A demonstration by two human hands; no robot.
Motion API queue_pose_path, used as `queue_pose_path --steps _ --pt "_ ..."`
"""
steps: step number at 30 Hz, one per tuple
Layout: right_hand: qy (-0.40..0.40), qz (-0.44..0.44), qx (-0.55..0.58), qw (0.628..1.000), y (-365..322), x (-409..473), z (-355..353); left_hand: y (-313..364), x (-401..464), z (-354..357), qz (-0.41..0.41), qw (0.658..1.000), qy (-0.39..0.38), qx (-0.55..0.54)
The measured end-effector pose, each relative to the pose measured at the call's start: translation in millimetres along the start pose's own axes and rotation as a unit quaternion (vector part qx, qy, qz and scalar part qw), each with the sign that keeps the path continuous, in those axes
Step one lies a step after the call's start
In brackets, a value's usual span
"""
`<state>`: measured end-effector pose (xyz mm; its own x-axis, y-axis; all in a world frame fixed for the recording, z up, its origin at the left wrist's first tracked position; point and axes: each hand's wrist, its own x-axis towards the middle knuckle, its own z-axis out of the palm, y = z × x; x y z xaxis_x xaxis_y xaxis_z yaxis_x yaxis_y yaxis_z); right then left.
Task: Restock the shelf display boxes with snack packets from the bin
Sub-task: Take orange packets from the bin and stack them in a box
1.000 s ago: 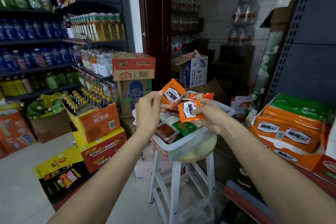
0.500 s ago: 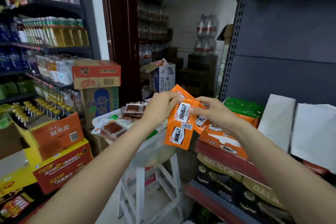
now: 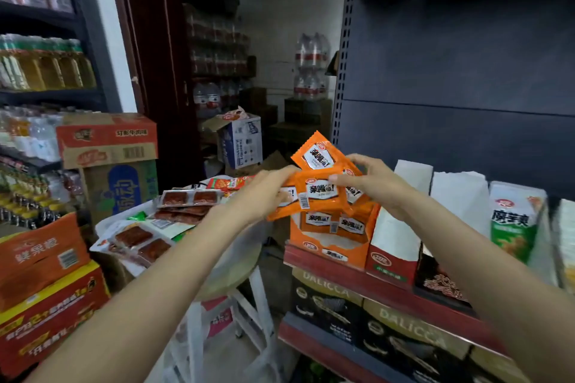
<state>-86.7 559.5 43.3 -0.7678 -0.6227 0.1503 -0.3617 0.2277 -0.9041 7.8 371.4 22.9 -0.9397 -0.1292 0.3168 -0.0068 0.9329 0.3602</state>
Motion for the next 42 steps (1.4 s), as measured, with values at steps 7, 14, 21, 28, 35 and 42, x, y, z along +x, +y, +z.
queue_pose_path --steps 7,14,21,28,35,42 --pt "-0.046 -0.101 -0.332 0.937 -11 2 -6 35 30 3 0.020 0.998 0.066 -0.008" --pt "-0.030 -0.098 -0.323 0.941 8 13 -5 21 42 17 0.022 0.993 0.074 0.086" --pt "-0.031 -0.062 -0.404 0.912 30 24 2 10 44 30 0.003 0.999 0.000 -0.047" --pt "-0.032 -0.024 -0.454 0.890 45 33 -1 11 54 40 -0.005 0.997 -0.079 0.009" --pt "-0.078 0.006 -0.571 0.817 45 36 11 4 60 61 -0.005 0.990 -0.073 0.118" --pt "-0.009 0.044 -0.642 0.765 57 39 34 0 60 67 -0.014 0.995 -0.060 0.076"
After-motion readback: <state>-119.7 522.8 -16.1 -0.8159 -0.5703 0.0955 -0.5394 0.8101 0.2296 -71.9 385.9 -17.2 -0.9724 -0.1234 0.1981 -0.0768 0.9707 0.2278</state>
